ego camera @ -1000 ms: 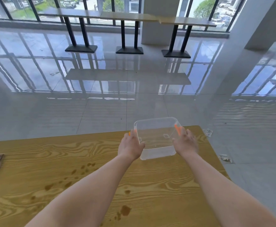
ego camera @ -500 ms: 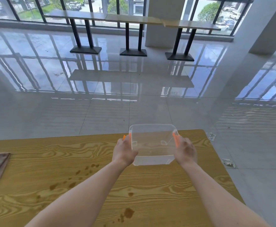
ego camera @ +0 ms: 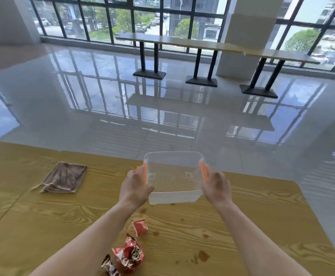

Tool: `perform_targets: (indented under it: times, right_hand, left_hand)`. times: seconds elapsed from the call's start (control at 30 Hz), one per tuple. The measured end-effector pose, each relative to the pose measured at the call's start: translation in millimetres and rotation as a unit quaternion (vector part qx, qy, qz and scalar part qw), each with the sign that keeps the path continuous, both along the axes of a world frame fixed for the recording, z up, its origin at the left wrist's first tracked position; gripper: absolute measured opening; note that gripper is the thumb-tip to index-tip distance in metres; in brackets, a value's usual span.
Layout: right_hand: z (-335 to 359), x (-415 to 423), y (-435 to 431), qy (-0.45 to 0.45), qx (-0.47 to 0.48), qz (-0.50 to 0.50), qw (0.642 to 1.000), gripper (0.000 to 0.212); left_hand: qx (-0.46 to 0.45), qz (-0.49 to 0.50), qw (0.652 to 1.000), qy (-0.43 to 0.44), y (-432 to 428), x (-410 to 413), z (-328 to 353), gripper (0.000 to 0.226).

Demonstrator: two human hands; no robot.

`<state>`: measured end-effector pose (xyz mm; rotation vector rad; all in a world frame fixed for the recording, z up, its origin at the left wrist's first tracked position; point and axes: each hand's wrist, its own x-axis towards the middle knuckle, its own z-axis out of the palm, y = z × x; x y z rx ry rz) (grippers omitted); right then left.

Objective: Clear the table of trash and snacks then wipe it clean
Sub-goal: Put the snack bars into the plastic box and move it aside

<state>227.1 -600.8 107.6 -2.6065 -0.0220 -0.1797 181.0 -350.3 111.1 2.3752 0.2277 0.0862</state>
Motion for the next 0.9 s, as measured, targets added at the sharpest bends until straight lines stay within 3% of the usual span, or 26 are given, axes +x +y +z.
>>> perform_targets:
  times: [0.13,0.43,0.67,0.8,0.9]
  right_hand:
    - [11,-14,66,-0.01,-0.025,0.068,0.997,0.064]
    - [13,-57,196,0.009,-0.01,0.154,0.988,0.014]
    - [-7,-94,275,0.043,0.007,0.224,0.974,0.024]
    - [-23,-110,300,0.08,0.01,0.244,0.966,0.047]
    - [-33,-118,310,0.081,0.016,0.249,0.965,0.043]
  left_hand:
    - [0.009,0.046,0.999,-0.014,64,-36,6,0.041]
    - [0.01,0.155,0.988,0.008,185,-128,11,0.038]
    - [0.01,0.22,0.975,0.04,247,-189,1,0.031]
    - [0.005,0.242,0.968,0.068,267,-211,-7,0.029]
    - [-0.007,0.255,0.964,0.079,270,-222,-16,0.037]
